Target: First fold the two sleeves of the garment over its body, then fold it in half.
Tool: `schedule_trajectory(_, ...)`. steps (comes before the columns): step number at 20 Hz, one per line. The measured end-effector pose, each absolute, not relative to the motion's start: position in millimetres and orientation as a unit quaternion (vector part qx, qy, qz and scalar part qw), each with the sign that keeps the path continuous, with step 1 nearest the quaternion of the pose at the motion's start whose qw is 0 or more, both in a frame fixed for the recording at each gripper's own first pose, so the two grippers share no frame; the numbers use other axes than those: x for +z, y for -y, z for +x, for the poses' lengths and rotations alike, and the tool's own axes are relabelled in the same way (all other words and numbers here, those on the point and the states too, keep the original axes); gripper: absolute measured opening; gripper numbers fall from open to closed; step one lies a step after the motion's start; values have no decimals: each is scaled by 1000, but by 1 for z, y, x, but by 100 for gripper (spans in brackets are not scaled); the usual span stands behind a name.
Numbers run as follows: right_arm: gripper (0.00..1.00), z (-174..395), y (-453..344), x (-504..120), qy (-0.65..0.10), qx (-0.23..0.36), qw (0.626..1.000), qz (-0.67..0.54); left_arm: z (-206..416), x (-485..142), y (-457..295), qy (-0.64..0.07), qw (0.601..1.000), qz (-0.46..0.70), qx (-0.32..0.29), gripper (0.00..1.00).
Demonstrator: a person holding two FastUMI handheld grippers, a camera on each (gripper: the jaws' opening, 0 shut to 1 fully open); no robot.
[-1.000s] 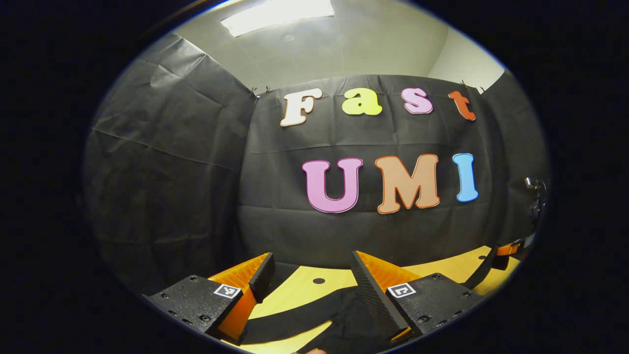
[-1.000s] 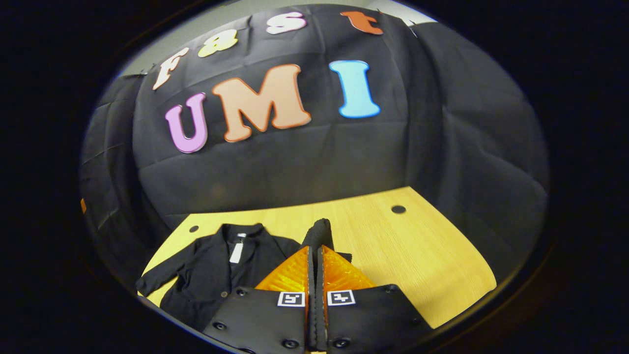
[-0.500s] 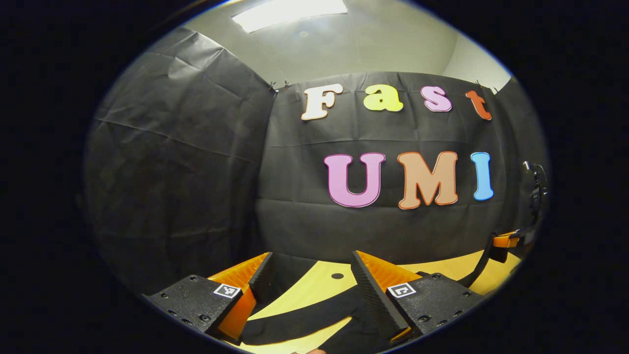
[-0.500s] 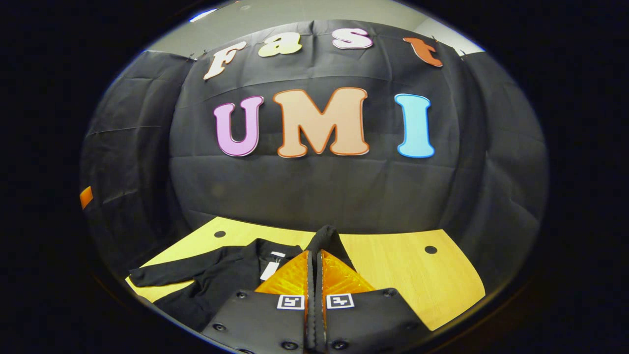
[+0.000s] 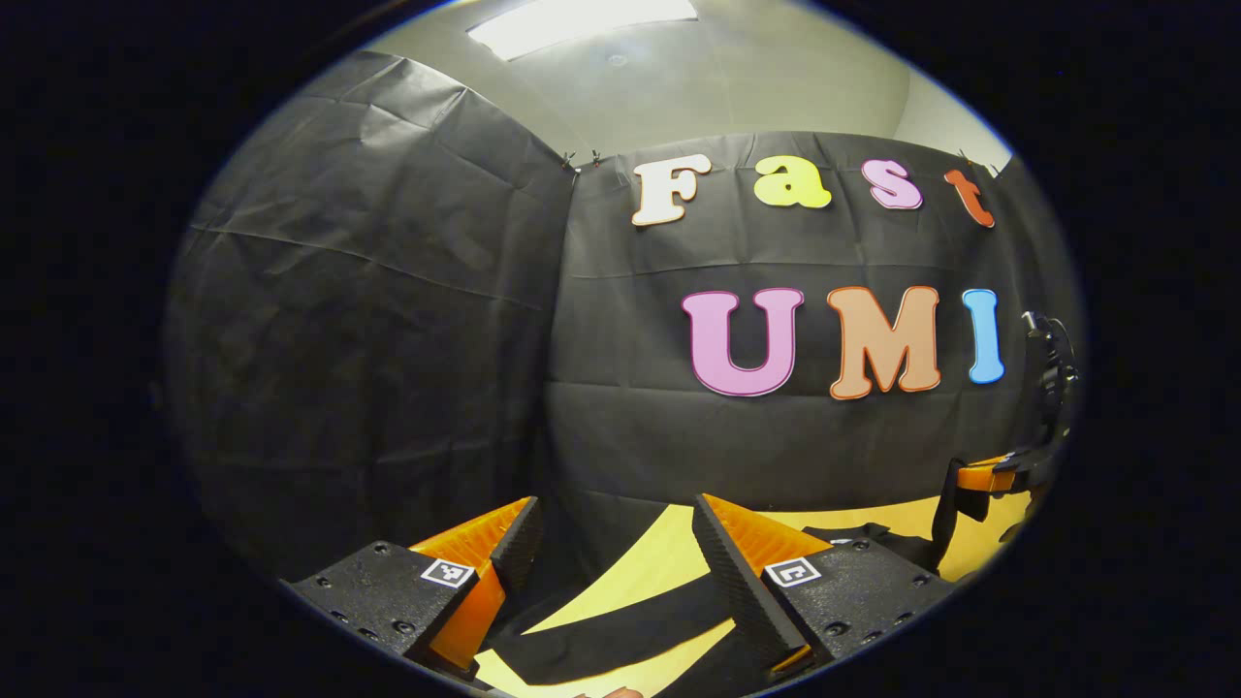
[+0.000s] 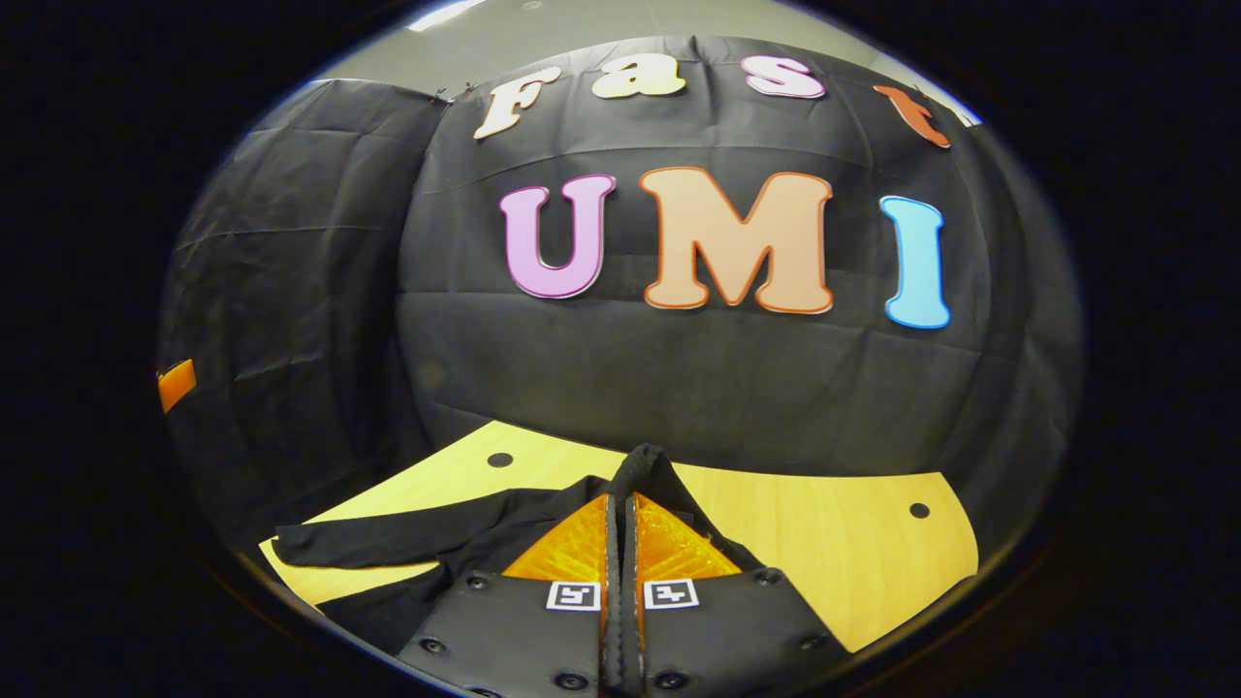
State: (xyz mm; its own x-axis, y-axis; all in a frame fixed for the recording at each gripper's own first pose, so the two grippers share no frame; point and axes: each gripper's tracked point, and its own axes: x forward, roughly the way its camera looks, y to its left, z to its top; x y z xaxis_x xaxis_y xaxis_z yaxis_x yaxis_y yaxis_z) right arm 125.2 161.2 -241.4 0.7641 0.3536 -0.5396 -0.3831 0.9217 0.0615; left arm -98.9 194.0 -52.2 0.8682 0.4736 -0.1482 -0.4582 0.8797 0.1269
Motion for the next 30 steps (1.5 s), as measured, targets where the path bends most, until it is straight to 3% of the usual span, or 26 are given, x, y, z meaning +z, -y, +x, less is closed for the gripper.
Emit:
schedule_trajectory(11, 5, 118, -254, -287, -327, 251, 911, -25, -112, -102, -241, -149, 954, 51, 254, 93)
schedule_trajectory(12, 12, 124, -259, -285, -316, 248, 915, -21, -114, -105, -244, -154, 953, 50, 255, 92)
schedule_trajectory(15, 94, 140, -261, -256, -260, 231, 937, -18, -110, -119, -256, -166, 952, 46, 255, 92)
schedule_trajectory(19, 96, 146, -253, -241, -226, 215, 950, -33, -106, -160, -263, -214, 945, -1, 247, 93)
schedule_trajectory(23, 99, 147, -231, -245, -234, 189, 952, -57, -113, -220, -266, -296, 921, -65, 245, 94)
schedule_trajectory(27, 96, 149, -216, -251, -246, 168, 952, -72, -118, -268, -267, -349, 896, -112, 251, 96)
schedule_trajectory(30, 100, 150, -208, -256, -258, 154, 951, -76, -129, -296, -273, -384, 876, -140, 257, 96)
